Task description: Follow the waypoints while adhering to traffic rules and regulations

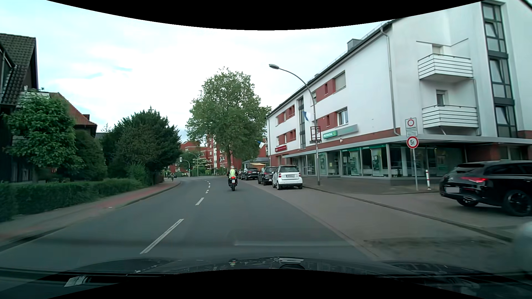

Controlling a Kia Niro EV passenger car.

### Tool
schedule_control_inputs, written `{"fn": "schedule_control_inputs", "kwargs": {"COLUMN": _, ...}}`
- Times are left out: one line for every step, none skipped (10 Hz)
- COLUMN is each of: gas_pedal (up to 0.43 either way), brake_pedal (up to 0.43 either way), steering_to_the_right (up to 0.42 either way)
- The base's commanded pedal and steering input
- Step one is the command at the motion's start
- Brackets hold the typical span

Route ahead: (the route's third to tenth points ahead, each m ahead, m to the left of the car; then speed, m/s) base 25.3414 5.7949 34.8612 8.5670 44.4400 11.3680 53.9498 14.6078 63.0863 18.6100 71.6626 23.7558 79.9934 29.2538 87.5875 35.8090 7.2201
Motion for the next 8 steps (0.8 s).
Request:
{"fn": "schedule_control_inputs", "kwargs": {"gas_pedal": 0.130, "brake_pedal": 0.000, "steering_to_the_right": -0.059}}
{"fn": "schedule_control_inputs", "kwargs": {"gas_pedal": 0.130, "brake_pedal": 0.000, "steering_to_the_right": -0.059}}
{"fn": "schedule_control_inputs", "kwargs": {"gas_pedal": 0.130, "brake_pedal": 0.000, "steering_to_the_right": -0.058}}
{"fn": "schedule_control_inputs", "kwargs": {"gas_pedal": 0.130, "brake_pedal": 0.000, "steering_to_the_right": -0.058}}
{"fn": "schedule_control_inputs", "kwargs": {"gas_pedal": 0.138, "brake_pedal": 0.000, "steering_to_the_right": -0.058}}
{"fn": "schedule_control_inputs", "kwargs": {"gas_pedal": 0.138, "brake_pedal": 0.000, "steering_to_the_right": -0.058}}
{"fn": "schedule_control_inputs", "kwargs": {"gas_pedal": 0.138, "brake_pedal": 0.000, "steering_to_the_right": -0.058}}
{"fn": "schedule_control_inputs", "kwargs": {"gas_pedal": 0.138, "brake_pedal": 0.000, "steering_to_the_right": -0.058}}
